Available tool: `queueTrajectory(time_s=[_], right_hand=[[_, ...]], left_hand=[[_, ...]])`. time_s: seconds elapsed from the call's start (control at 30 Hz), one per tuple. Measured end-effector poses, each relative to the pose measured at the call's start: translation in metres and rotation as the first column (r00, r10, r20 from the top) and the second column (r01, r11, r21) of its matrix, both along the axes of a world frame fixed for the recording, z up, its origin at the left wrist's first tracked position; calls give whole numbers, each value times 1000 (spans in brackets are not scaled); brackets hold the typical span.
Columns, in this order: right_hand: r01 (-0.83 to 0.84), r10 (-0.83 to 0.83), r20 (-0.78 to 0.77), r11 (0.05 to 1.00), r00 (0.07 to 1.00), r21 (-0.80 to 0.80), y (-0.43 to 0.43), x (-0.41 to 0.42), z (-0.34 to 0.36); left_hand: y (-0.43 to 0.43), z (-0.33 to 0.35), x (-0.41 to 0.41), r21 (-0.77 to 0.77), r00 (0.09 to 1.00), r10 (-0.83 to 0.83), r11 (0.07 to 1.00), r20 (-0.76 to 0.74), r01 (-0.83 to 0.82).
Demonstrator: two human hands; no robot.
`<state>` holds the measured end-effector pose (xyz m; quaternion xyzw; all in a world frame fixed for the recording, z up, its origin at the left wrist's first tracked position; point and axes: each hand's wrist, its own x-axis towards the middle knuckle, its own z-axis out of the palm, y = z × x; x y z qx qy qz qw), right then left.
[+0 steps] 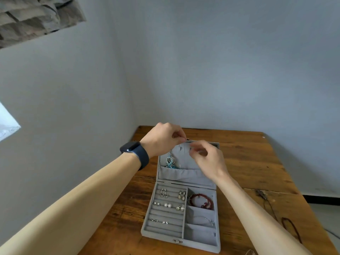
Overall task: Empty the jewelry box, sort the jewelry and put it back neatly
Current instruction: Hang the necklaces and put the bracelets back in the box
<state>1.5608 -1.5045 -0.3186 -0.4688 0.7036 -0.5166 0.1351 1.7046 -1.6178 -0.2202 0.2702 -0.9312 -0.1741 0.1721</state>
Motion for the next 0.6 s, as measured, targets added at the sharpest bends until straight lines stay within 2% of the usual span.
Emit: queueTrajectory(time_s=[0.1,0.27,0.3,0.37,0.4,0.43,0.5,0.6], right_hand=[[-86,82,99,996,992,37,-6,5,13],[-36,36,5,996,999,86,-13,5,4],[-23,25,-26,996,999,85,-13,5,2],[27,-13,-200,997,980,69,-14,6,-1],[75,-56,-339,996,939,42,-15,7,-4],[127,-110,-466,992,878,3,-16,7,-6],[195,-187,-585,980,790,-50,-19,5,-7],[180,-166,-593,983,788,-35,-24,-1,-8]], left_hand=[[0,-14,-3,16,999,-2,1000,39,2],[-1,-32,1,16,998,55,998,38,-55],[-1,-37,3,-22,997,76,997,31,-75],[-1,-48,6,-262,993,117,959,17,-109],[-1,-53,7,-373,991,134,920,9,-121],[0,-56,7,-417,989,149,898,-4,-137],[0,-62,7,-394,986,164,906,-12,-156],[-5,-69,5,-313,983,185,933,3,-175]])
